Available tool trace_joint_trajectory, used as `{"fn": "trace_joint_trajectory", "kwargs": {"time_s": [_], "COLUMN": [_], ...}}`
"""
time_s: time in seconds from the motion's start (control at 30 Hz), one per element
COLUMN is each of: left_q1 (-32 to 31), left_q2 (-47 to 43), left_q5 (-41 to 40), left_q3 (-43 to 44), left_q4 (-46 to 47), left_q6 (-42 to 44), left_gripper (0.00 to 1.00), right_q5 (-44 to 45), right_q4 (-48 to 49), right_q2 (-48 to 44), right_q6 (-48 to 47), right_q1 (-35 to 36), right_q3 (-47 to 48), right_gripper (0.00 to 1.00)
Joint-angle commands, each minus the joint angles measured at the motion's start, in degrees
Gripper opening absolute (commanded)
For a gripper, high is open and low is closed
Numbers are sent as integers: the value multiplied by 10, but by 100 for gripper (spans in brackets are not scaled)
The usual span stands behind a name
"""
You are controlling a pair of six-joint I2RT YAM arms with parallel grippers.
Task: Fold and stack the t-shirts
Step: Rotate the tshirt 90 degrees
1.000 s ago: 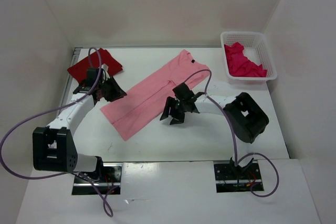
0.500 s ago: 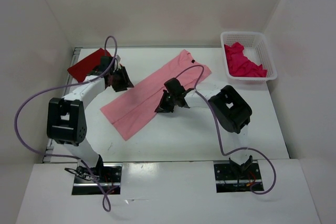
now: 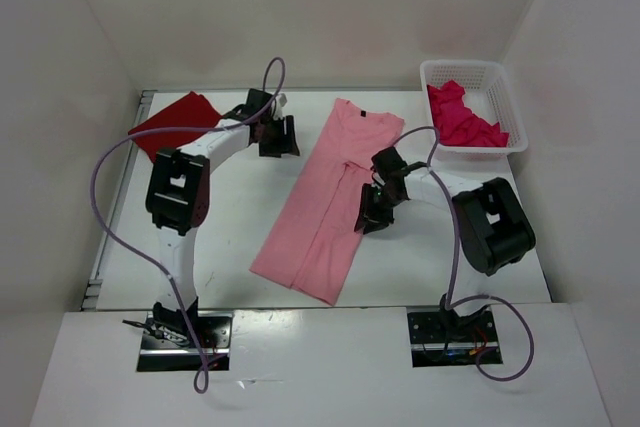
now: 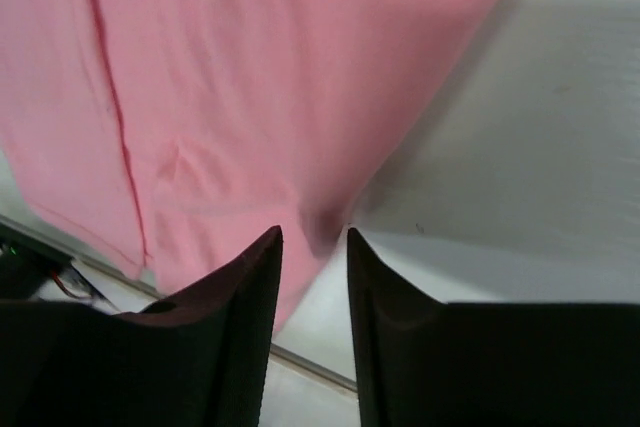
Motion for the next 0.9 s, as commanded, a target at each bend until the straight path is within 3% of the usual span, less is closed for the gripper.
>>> {"fn": "trace_joint_trajectory", "kwargs": {"time_s": [0.0, 0.03, 0.2, 0.3, 0.37, 0.4, 0.53, 0.57, 0.87], "left_q1": [-13, -19, -24, -24, -24, -24, -24, -19, 80], "left_q2": [69, 82, 183, 231, 255, 277, 308, 308, 186], "left_q5": [41, 47, 90, 106, 127, 127, 148, 141, 101], "left_q3": [78, 94, 204, 263, 291, 322, 362, 362, 203], "left_q4": [21, 21, 15, 8, 8, 8, 13, 31, 139], "left_q6": [21, 21, 29, 13, 2, -10, -37, -42, -129], "left_gripper": [69, 69, 69, 61, 49, 36, 3, 0, 0], "right_q5": [-34, -43, -43, -48, -48, -48, -42, -42, -42], "right_q4": [-36, -36, -36, -36, -29, -24, -19, -19, -19], "right_q2": [-46, -46, -67, -77, -78, -78, -72, -72, -35], "right_q6": [-43, -43, -49, -44, -37, -37, -37, -37, -53], "right_q1": [-1, -1, -1, -1, -1, -1, -7, -7, -12], "right_q3": [7, 7, 7, -4, -4, -4, 3, 3, 21], "right_gripper": [40, 45, 45, 45, 45, 45, 45, 45, 45]}}
